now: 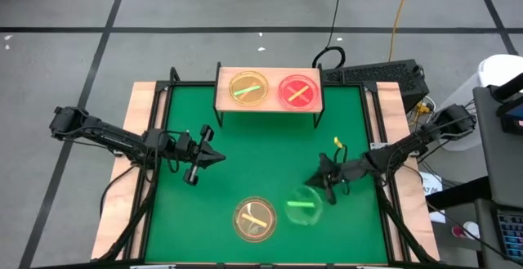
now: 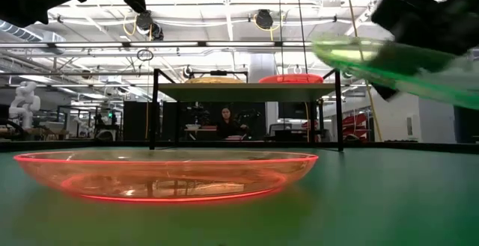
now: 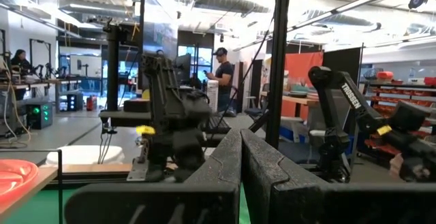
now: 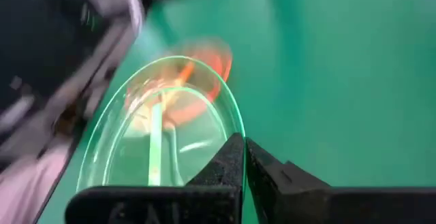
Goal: Place and stack plates onto a shelf
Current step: Stack the green plate on top of the green plate on the shelf
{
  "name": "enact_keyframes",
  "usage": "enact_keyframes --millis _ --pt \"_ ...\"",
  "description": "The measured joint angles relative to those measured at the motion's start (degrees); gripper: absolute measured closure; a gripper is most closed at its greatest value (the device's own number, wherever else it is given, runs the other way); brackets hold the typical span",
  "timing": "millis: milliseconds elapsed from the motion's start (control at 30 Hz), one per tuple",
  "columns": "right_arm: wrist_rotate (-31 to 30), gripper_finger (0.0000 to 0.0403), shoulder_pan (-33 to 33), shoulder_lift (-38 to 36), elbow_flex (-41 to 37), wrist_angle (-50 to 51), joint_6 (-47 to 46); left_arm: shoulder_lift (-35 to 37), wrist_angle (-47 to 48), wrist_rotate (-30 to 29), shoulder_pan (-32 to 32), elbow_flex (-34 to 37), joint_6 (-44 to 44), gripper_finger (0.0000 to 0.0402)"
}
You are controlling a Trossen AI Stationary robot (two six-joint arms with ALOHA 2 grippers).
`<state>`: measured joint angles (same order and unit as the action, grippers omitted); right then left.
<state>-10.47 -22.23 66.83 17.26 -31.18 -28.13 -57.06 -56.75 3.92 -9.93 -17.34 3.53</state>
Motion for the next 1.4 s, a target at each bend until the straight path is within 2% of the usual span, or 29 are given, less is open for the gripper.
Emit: enact_keyframes --millis 100,267,333,400,533,833,1000,1133,1400 --pt "-8.2 0.0403 3.2 0.0 0.0 -10.5 5.4 0.0 0.0 0.0 0.0 0.0 0.0 0.0398" --pt "-29.0 0.0403 9.3 0.0 0.0 -30.2 8.2 0.0 0.0 0.0 0.0 0.0 0.0 0.0398" --pt "-32.9 0.0403 12.3 0.0 0.0 -37.7 9.4 0.0 0.0 0.0 0.0 0.0 0.0 0.0398" --pt "-32.8 0.0403 15.5 0.0 0.5 -42.4 9.6 0.0 0.0 0.0 0.0 0.0 0.0 0.0398" --pt "-26.7 0.0403 20.9 1.3 5.4 -40.2 9.6 0.0 0.0 0.0 0.0 0.0 -0.4 0.0398" --pt "-15.3 0.0403 30.1 13.4 28.5 -15.6 14.4 0.0 0.0 -1.4 0.2 0.0 -0.1 0.0398" --pt "-14.5 0.0403 34.3 20.5 39.0 -2.7 15.7 0.0 0.1 -1.4 0.2 0.0 0.0 0.0398" --pt "-14.5 0.0403 37.5 24.2 42.5 -2.1 14.9 0.0 0.1 -1.4 0.2 0.0 0.0 0.0398" --pt "-13.7 0.0403 43.4 27.6 43.2 -2.9 12.0 0.0 0.3 -1.4 0.2 0.0 0.0 0.0398"
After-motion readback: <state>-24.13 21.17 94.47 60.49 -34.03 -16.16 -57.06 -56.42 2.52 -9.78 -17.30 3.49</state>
